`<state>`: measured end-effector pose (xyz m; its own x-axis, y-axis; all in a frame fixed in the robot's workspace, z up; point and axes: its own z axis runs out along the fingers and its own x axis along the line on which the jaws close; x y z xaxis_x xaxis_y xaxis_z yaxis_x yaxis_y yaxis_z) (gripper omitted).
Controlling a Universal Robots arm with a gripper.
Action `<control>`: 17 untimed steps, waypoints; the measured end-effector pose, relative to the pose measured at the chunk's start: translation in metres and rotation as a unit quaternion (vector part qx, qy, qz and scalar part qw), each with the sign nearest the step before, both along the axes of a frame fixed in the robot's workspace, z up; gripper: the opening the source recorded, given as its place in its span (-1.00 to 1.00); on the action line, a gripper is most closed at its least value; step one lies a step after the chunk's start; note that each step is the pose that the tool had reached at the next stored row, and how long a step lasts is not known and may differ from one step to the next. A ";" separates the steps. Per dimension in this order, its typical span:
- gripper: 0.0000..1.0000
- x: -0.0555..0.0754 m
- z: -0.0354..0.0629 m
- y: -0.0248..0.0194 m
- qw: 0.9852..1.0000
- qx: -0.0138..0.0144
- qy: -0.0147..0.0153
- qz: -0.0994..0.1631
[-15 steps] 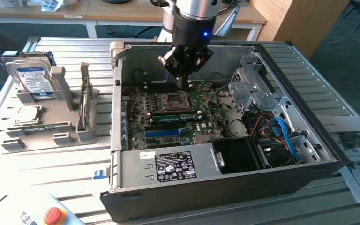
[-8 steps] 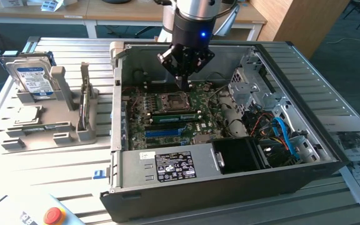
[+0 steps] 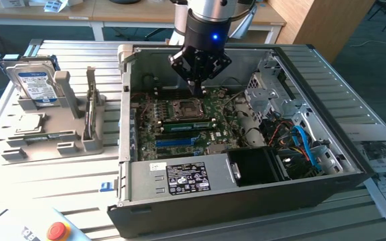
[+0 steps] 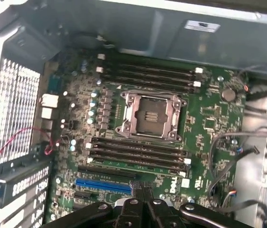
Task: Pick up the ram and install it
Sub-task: 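Press down the ram until it locks into place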
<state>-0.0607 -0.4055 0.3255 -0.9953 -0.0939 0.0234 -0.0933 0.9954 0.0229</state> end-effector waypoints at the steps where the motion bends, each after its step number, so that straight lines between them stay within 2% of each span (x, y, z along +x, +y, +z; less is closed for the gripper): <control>1: -0.80 0.000 0.0000 0.0000 1.000 0.000 0.000 -0.008; 8: -0.80 0.000 0.0000 0.0000 1.000 0.000 0.000 -0.013; 12: -0.80 0.000 0.0000 0.0000 1.000 0.000 0.000 -0.027; 17: -0.80 0.000 0.0000 0.0000 1.000 0.000 0.000 -0.027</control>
